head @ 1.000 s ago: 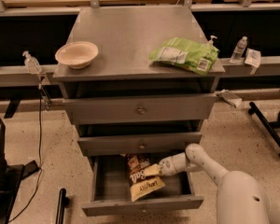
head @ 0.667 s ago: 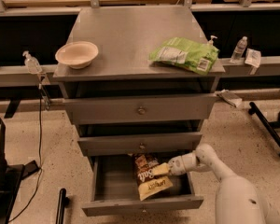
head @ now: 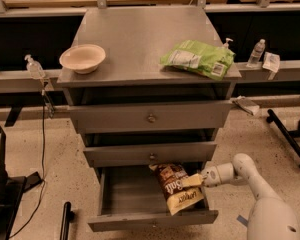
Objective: Pick brown chip bag from bottom drawer and place on counter
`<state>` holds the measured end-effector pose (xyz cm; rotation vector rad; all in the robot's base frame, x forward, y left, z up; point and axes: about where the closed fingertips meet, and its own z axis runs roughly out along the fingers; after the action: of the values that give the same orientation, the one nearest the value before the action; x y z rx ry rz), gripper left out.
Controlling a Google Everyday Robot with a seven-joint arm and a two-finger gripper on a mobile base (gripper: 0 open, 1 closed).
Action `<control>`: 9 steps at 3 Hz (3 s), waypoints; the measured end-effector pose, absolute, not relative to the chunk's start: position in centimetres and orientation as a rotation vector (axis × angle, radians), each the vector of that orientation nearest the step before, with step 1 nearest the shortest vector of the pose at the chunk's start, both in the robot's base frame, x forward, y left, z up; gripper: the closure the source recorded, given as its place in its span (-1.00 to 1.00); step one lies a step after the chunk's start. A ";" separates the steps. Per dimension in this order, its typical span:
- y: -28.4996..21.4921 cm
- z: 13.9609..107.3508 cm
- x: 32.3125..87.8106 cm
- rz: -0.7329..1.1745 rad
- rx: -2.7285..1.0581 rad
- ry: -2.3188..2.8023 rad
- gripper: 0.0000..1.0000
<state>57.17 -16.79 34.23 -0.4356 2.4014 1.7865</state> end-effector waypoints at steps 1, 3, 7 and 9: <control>-16.8 34.2 57.0 1.784 -0.436 2.403 1.00; -18.9 35.8 52.7 1.639 -0.422 2.424 1.00; -15.8 48.1 41.3 1.571 -0.694 2.275 1.00; -14.2 52.6 39.0 1.377 -0.819 2.325 1.00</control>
Offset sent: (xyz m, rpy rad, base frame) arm -0.0560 -0.0069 0.0102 -0.0749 -0.0168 -0.0135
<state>39.04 -14.19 52.58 -0.8191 2.3253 1.3769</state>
